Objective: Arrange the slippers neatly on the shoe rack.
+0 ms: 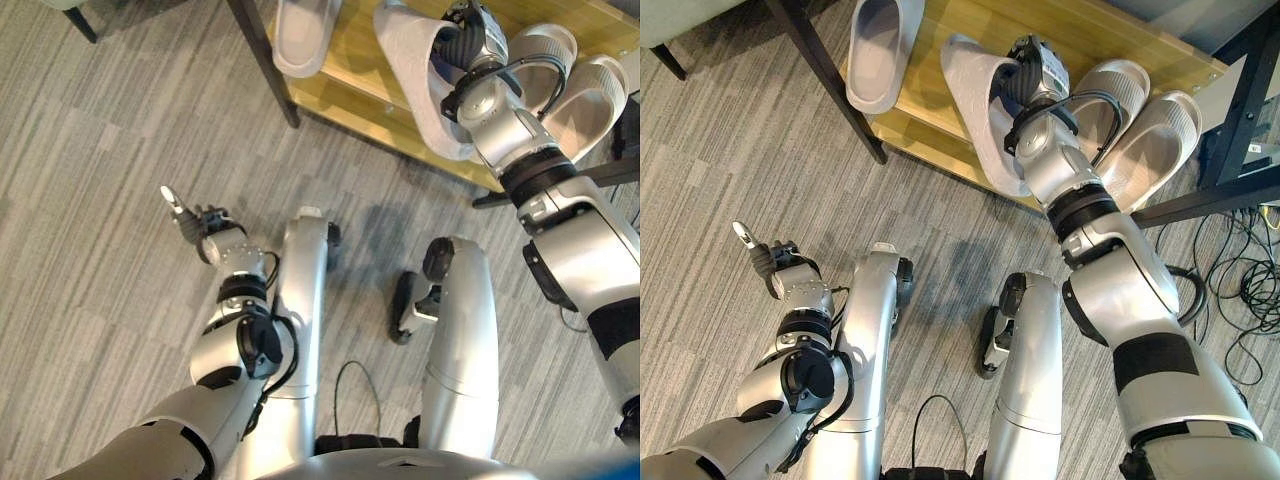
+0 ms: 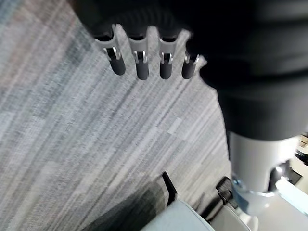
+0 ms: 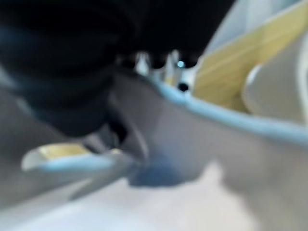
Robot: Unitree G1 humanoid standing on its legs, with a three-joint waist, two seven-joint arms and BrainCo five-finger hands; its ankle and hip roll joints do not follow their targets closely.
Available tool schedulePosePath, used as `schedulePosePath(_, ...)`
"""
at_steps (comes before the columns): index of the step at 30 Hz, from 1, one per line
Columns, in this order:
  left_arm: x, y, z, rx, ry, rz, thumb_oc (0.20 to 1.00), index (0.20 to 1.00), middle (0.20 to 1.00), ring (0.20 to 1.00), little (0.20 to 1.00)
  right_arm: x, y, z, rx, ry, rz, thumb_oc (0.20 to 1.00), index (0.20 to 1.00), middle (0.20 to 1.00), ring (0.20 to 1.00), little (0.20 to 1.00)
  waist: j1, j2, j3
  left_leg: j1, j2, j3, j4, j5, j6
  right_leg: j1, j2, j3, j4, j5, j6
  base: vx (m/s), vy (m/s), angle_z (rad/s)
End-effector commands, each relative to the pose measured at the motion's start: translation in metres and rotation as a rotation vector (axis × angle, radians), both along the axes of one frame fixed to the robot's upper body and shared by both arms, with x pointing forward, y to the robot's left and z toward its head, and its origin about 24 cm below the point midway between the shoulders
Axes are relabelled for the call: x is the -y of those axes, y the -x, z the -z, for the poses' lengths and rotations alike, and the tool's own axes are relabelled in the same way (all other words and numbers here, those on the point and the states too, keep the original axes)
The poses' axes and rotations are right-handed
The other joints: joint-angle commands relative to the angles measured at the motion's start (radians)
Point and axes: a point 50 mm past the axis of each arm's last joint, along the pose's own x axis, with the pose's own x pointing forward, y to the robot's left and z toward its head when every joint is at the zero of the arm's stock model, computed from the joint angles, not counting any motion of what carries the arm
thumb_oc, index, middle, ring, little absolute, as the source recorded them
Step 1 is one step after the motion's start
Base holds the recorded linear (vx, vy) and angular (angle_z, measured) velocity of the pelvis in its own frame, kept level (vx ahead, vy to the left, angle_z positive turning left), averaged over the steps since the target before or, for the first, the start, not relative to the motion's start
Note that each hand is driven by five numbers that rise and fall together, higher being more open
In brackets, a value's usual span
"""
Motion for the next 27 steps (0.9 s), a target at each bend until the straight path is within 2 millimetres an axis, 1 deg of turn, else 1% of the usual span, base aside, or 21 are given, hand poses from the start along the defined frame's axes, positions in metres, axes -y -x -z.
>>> schedulePosePath(1,0.006,0.008,0.015,0.015,-0.005,0.011,1.0,1.0,1.0,1.0,1.0,-0.005,0.01,-0.06,0.157,-0.028,0.049,0.2,0.2,0.2,0.2,0.2,-0.005,-0.019,0.011,0.051,-0.002,-0.103,0.038,-0.2,-0.061,0.018,-0.05,0.086,0.043,0.068,0.007,0.02,0.072,0.0)
schedulePosePath(3,0.01,0.008,0.016,0.023,-0.006,0.023,1.0,1.0,1.0,1.0,1.0,0.0,0.008,-0.058,0.144,-0.043,0.079,0.2,0.2,0.2,0.2,0.2,-0.004,-0.017,0.011,0.051,0.0,-0.098,0.043,-0.208,-0.058,0.016,-0.053,0.091,0.049,0.069,0.009,0.03,0.086,0.01)
schedulePosePath(5,0.013,0.008,0.014,0.036,-0.018,0.036,1.0,1.0,1.0,1.0,1.0,0.01,0.006,-0.054,0.13,-0.059,0.101,0.2,0.2,0.2,0.2,0.2,0.0,-0.013,0.011,0.051,0.0,-0.094,0.053,-0.216,-0.054,0.015,-0.057,0.096,0.056,0.068,0.011,0.03,0.065,0.01)
schedulePosePath(8,0.018,0.009,0.012,0.045,-0.043,0.052,1.0,1.0,1.0,1.0,1.0,0.022,0.007,-0.058,0.138,-0.068,0.125,0.2,0.2,0.2,0.2,0.2,0.012,-0.008,0.011,0.051,-0.001,-0.092,0.061,-0.226,-0.051,0.013,-0.06,0.102,0.059,0.069,0.015,0.03,0.058,0.02)
schedulePosePath(11,0.023,0.01,0.012,0.059,-0.05,0.065,1.0,1.0,1.0,1.0,1.0,0.029,0.008,-0.063,0.151,-0.056,0.144,0.2,0.2,0.2,0.2,0.2,0.02,-0.005,0.011,0.051,0.0,-0.086,0.06,-0.233,-0.049,0.01,-0.063,0.104,0.058,0.068,0.016,0.03,0.053,0.01)
schedulePosePath(13,0.026,0.012,0.014,0.058,-0.045,0.067,1.0,1.0,1.0,1.0,1.0,0.028,0.009,-0.065,0.156,-0.059,0.14,0.2,0.2,0.2,0.2,0.2,0.021,-0.002,0.011,0.051,-0.001,-0.086,0.063,-0.237,-0.047,0.011,-0.062,0.105,0.06,0.068,0.017,0.03,0.04,0.01)
schedulePosePath(14,0.028,0.013,0.016,0.059,-0.047,0.073,1.0,1.0,1.0,1.0,1.0,0.032,0.01,-0.068,0.164,-0.036,0.156,0.2,0.2,0.2,0.2,0.2,0.025,-0.001,0.011,0.051,0.002,-0.081,0.062,-0.243,-0.045,0.01,-0.064,0.109,0.061,0.069,0.017,0.03,0.047,0.02)
schedulePosePath(15,0.03,0.012,0.015,0.072,-0.043,0.08,1.0,1.0,1.0,1.0,1.0,0.034,0.01,-0.069,0.161,-0.033,0.164,0.2,0.2,0.2,0.2,0.2,0.028,-0.002,0.011,0.051,0.002,-0.079,0.063,-0.245,-0.045,0.009,-0.066,0.11,0.062,0.068,0.018,0.06,0.074,0.03)
schedulePosePath(16,0.036,0.013,0.014,0.082,-0.037,0.09,1.0,1.0,1.0,1.0,1.0,0.04,0.012,-0.071,0.165,-0.051,0.183,0.2,0.2,0.2,0.2,0.2,0.032,0.002,0.011,0.051,0.003,-0.075,0.065,-0.249,-0.043,0.007,-0.07,0.114,0.066,0.067,0.018,0.04,0.042,0.04)
schedulePosePath(17,0.037,0.013,0.014,0.082,-0.036,0.091,1.0,1.0,1.0,1.0,1.0,0.04,0.012,-0.072,0.166,-0.051,0.184,0.2,0.2,0.2,0.2,0.2,0.033,0.002,0.011,0.051,0.003,-0.074,0.066,-0.249,-0.042,0.007,-0.07,0.114,0.066,0.067,0.019,0.04,0.048,0.06)
schedulePosePath(19,0.045,0.016,0.019,0.085,-0.028,0.111,1.0,1.0,1.0,1.0,1.0,0.045,0.015,-0.079,0.18,-0.063,0.198,0.2,0.2,0.2,0.2,0.2,0.041,0.004,0.011,0.051,0.003,-0.068,0.066,-0.257,-0.038,0.004,-0.077,0.12,0.069,0.068,0.024,0.04,0.06,0.09)
schedulePosePath(22,0.05,0.016,0.019,0.088,-0.038,0.126,1.0,1.0,1.0,1.0,1.0,0.047,0.016,-0.081,0.185,-0.07,0.197,0.2,0.2,0.2,0.2,0.2,0.046,0.009,0.011,0.051,0.001,-0.065,0.068,-0.261,-0.034,0.004,-0.08,0.124,0.071,0.069,0.028,0.04,0.06,0.09)
schedulePosePath(26,0.062,0.023,0.027,0.069,-0.063,0.171,1.0,1.0,1.0,1.0,1.0,0.051,0.019,-0.089,0.2,-0.086,0.207,0.2,0.2,0.2,0.2,0.2,0.062,0.016,0.011,0.051,-0.002,-0.056,0.086,-0.278,-0.025,0.007,-0.092,0.137,0.091,0.071,0.041,0.05,0.07,0.04)
schedulePosePath(27,0.065,0.024,0.028,0.069,-0.065,0.182,1.0,1.0,1.0,1.0,1.0,0.053,0.019,-0.088,0.197,-0.077,0.217,0.2,0.2,0.2,0.2,0.2,0.066,0.016,0.011,0.051,-0.003,-0.053,0.088,-0.282,-0.023,0.006,-0.094,0.14,0.095,0.071,0.041,0.04,0.054,0.09)
